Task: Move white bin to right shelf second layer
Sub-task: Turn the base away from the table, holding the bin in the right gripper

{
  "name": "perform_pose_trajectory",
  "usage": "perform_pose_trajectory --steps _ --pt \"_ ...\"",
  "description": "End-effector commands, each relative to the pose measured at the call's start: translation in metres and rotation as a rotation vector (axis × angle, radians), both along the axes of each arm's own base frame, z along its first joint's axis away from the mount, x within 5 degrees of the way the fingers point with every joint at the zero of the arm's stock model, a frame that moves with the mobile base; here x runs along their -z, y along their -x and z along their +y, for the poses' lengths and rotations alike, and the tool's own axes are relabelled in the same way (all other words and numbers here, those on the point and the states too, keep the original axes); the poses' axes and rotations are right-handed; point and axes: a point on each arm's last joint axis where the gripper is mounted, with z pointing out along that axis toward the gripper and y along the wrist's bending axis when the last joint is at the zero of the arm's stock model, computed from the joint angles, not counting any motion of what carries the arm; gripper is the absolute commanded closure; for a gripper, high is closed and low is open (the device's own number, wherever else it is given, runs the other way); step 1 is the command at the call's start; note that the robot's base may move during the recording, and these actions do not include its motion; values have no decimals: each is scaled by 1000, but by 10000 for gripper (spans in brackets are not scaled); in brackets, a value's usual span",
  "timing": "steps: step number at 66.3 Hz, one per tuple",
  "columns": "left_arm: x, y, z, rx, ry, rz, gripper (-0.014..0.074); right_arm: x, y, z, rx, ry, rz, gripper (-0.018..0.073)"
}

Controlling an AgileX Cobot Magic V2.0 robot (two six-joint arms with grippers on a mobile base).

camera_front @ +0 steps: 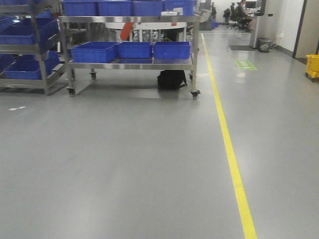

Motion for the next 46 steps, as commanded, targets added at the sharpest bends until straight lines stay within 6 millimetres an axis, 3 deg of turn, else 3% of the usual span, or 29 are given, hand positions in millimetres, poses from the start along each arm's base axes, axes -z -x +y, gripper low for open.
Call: perform_pose_trajectory --steps 1,46 --pt "4 0 0 4 8 -65 512 -16 -4 -1 2 9 -114 511" --pt "4 0 0 4 8 -65 512 -16 -4 -1 2 9 -114 511"
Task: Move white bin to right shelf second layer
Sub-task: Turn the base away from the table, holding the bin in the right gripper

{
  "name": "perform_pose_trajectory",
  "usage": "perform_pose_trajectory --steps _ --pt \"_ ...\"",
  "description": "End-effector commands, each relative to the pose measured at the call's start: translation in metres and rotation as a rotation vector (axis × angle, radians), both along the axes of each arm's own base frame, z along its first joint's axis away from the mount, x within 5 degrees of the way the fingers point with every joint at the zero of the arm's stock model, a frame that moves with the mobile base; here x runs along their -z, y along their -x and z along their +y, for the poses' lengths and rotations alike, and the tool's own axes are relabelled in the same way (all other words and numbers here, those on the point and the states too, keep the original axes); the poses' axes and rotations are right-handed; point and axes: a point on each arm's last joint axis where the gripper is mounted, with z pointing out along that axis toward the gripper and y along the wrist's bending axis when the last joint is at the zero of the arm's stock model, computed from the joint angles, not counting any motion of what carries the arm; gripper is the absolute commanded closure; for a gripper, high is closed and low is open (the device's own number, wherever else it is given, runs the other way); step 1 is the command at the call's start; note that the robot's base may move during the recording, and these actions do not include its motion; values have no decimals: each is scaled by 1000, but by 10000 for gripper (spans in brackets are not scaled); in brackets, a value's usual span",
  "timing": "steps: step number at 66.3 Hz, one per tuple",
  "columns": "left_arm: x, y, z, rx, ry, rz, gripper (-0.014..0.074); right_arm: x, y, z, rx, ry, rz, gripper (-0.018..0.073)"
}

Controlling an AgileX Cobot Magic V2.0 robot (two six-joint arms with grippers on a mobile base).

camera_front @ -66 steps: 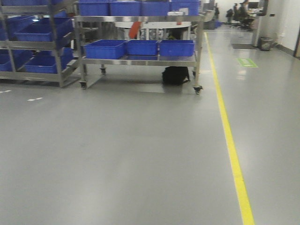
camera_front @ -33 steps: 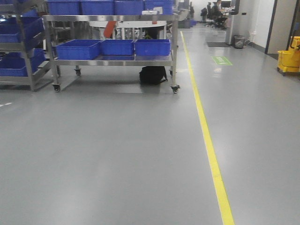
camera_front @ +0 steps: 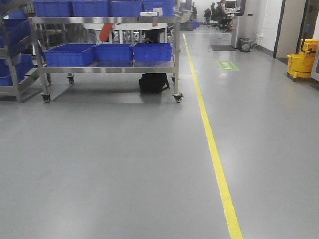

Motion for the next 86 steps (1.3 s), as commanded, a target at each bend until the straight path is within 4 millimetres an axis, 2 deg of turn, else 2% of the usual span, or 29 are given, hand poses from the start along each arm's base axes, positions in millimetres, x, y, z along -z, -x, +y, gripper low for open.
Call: perform_pose_trajectory --steps 1,86 --pt "4 0 0 4 8 -65 512 -16 -4 -1 2 9 -114 511" --pt "4 0 0 4 8 -65 512 -16 -4 -1 2 9 -114 511"
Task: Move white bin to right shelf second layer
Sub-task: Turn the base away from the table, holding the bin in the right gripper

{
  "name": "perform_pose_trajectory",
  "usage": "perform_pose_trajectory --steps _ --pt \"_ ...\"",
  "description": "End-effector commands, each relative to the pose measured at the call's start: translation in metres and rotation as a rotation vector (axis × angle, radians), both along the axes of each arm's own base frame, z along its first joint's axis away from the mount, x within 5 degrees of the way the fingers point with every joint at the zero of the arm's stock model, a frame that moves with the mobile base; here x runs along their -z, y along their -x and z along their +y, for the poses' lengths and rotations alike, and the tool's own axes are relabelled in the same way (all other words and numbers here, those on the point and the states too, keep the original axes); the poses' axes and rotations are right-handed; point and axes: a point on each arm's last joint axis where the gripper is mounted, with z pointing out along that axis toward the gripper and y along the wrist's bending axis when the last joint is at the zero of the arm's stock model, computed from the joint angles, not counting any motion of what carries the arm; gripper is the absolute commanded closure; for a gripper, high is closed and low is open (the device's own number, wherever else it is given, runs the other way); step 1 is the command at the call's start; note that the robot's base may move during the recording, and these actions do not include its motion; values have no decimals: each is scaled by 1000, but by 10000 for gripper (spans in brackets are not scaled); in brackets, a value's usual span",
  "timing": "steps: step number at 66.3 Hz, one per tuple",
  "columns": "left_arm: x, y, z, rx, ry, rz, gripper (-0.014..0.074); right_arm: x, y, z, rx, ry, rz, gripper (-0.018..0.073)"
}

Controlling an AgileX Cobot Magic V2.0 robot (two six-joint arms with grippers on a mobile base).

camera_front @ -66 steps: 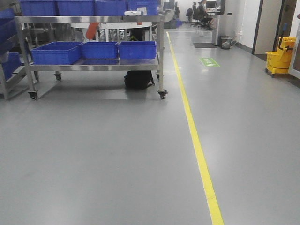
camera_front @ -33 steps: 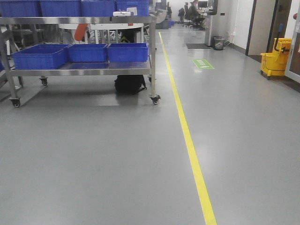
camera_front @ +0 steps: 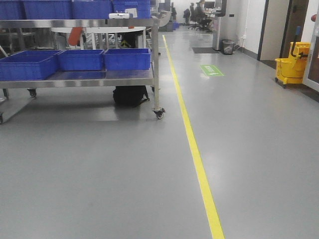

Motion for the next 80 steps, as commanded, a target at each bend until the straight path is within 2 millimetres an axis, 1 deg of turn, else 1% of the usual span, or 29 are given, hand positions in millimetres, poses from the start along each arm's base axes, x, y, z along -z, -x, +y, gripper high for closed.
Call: perform_pose_trajectory --steps 1,80 --pt "4 0 0 4 8 -65 512 -16 -4 -1 2 9 -114 511" --pt "4 0 0 4 8 -65 512 -16 -4 -1 2 9 -115 511"
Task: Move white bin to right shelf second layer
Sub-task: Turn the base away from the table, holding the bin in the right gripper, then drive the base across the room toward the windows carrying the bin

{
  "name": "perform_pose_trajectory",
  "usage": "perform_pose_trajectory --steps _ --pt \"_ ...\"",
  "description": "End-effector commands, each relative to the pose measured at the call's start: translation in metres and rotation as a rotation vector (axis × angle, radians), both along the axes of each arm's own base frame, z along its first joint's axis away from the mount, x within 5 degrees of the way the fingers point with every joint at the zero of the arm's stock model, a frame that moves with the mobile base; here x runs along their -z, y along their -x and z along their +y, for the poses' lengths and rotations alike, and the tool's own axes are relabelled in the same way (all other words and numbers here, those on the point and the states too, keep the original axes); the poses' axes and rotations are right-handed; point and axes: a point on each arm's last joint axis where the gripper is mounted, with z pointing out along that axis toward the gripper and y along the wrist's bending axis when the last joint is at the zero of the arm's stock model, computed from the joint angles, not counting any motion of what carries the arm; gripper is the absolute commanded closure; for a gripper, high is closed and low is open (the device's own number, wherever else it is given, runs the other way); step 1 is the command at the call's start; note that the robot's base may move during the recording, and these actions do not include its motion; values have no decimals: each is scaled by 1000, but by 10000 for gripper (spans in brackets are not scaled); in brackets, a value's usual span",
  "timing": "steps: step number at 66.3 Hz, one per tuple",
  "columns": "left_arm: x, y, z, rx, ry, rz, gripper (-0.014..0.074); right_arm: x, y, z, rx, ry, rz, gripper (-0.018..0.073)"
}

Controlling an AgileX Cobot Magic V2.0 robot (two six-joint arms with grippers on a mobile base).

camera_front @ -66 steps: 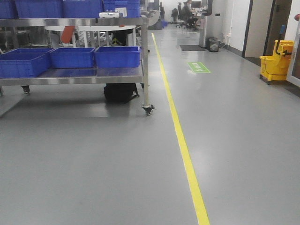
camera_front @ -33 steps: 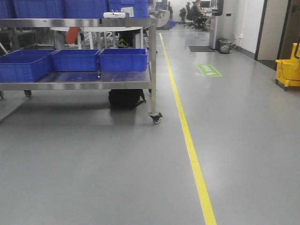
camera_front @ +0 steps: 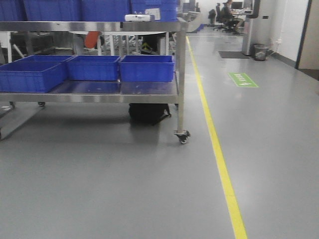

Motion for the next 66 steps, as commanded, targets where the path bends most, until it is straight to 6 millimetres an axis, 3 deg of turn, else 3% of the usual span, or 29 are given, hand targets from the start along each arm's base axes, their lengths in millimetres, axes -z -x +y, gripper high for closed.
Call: perform_pose_trajectory --steps 1,66 --pt "4 0 0 4 8 -65 512 -16 -4 -1 2 9 -115 511" --pt "4 0 0 4 8 -65 512 -16 -4 -1 2 9 -115 511"
